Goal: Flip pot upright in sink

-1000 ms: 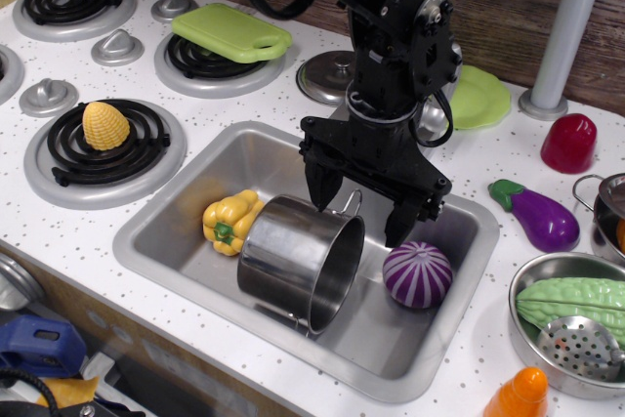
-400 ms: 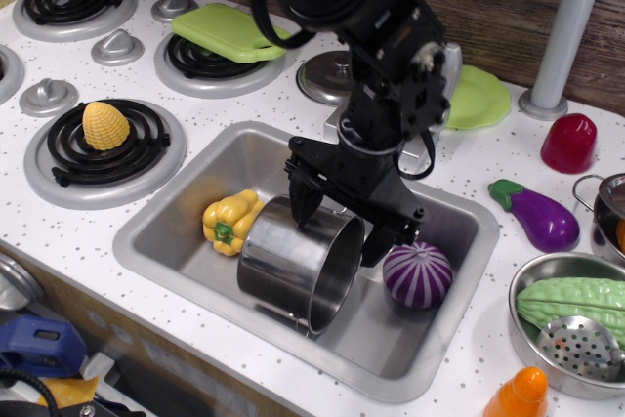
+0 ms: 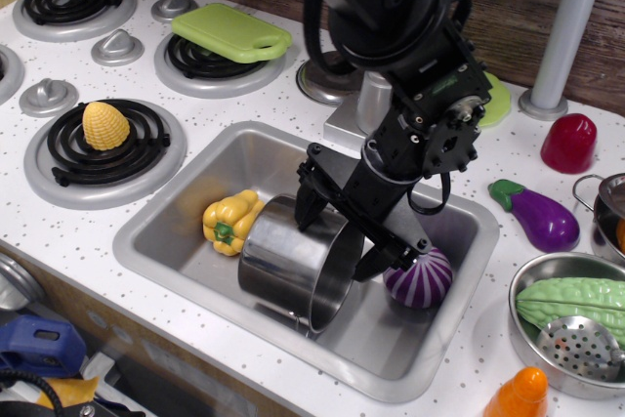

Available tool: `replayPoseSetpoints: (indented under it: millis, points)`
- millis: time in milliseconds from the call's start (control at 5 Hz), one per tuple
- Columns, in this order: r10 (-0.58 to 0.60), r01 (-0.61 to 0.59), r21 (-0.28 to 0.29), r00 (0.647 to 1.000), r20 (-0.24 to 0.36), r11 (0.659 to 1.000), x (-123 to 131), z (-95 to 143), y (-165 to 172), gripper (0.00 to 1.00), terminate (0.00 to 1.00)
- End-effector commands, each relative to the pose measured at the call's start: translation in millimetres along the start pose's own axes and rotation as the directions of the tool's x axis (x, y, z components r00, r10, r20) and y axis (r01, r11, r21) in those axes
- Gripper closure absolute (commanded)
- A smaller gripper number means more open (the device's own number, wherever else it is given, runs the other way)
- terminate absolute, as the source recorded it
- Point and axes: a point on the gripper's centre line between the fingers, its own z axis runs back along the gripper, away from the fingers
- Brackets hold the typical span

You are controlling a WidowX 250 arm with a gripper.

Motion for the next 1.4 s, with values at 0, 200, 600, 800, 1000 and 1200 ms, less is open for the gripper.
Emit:
replayPoseSetpoints:
  millis: [0,200,600,800,1000,1200]
  points:
    - [-0.033,0.032,0.046,0.999,0.040,0.998,5,4,6,0.00,0.00]
    - [-0.057,0.054,0.085,0.998,0.023,0.995,3,4,16,0.00,0.00]
    - [-0.095,0.090,0.114,0.995,0.036,0.989,1,-3,33,1.00,0.00]
    - [-0.074,0.069,0.088,0.995,0.061,0.994,0,-6,34,1.00,0.00]
    - [-0.021,0.017,0.041,0.994,0.105,0.999,-2,-10,34,1.00,0.00]
    - [-0.003,0.004,-0.011,0.993,0.115,1.000,-1,-8,35,1.00,0.00]
